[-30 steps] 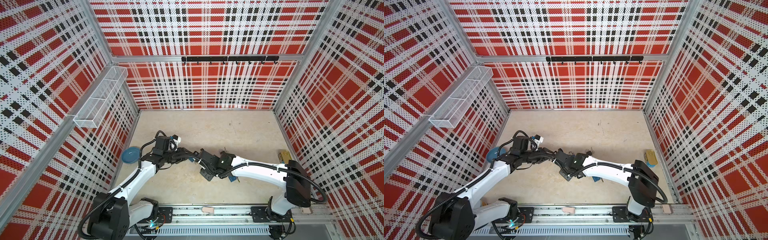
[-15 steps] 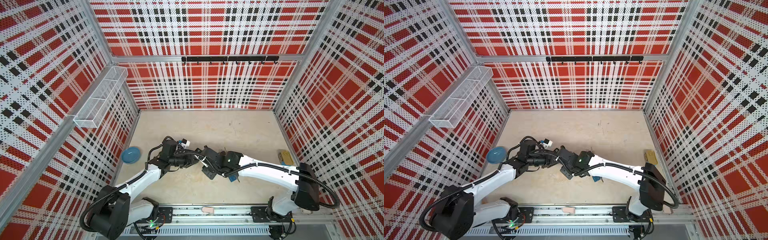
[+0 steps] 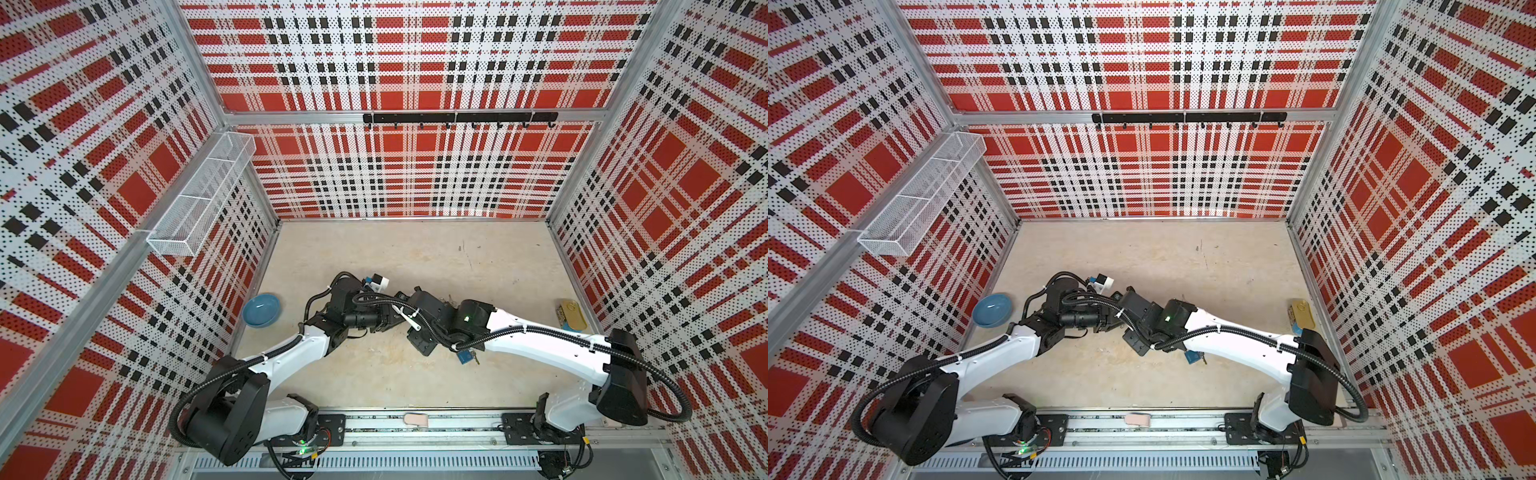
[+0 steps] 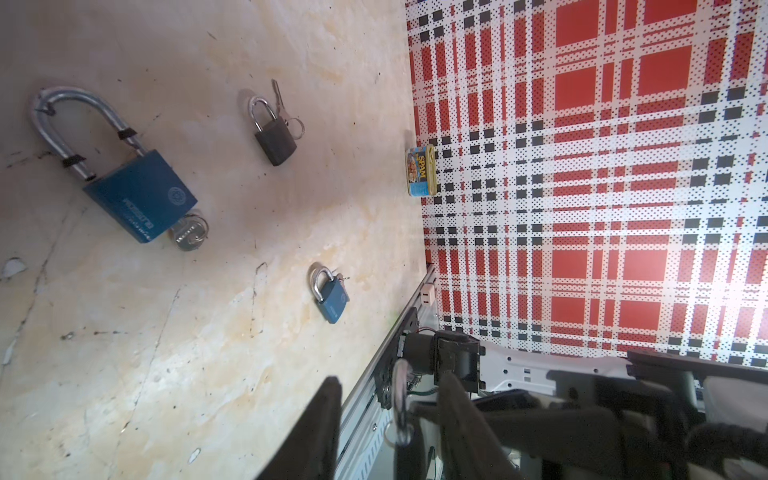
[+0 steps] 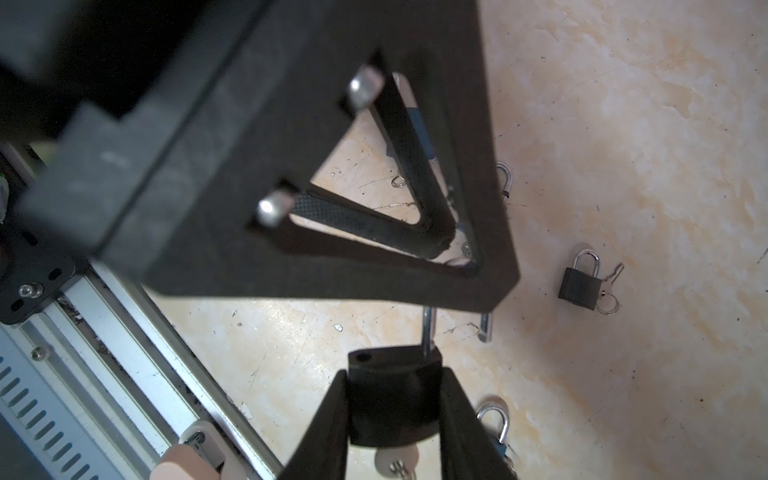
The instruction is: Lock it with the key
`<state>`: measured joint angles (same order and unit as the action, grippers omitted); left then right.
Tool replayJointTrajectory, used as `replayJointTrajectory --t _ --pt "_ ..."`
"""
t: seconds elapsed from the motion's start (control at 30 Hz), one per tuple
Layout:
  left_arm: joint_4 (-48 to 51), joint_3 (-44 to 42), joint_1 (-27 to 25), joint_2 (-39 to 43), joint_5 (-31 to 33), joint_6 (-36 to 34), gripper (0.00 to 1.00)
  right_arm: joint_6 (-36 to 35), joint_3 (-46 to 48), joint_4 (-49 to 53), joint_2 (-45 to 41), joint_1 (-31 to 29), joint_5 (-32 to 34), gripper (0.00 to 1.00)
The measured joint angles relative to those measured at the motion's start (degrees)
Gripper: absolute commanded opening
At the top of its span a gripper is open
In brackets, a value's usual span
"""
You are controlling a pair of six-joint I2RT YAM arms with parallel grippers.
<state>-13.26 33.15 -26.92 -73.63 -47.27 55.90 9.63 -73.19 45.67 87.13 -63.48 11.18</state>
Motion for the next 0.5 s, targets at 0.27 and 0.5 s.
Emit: replayJointTrajectory --t 0.27,0.5 --pt "-2.58 0.02 -1.16 -1.44 -0.61 1.20 0.33 0.02 0.00 -0.02 0.00 0.55 -0.24 0.20" --pt "-3.28 0.02 -1.86 -2.95 -0.98 1.55 0.25 0.00 0.00 -0.02 0.00 0.61 -0.24 0.19"
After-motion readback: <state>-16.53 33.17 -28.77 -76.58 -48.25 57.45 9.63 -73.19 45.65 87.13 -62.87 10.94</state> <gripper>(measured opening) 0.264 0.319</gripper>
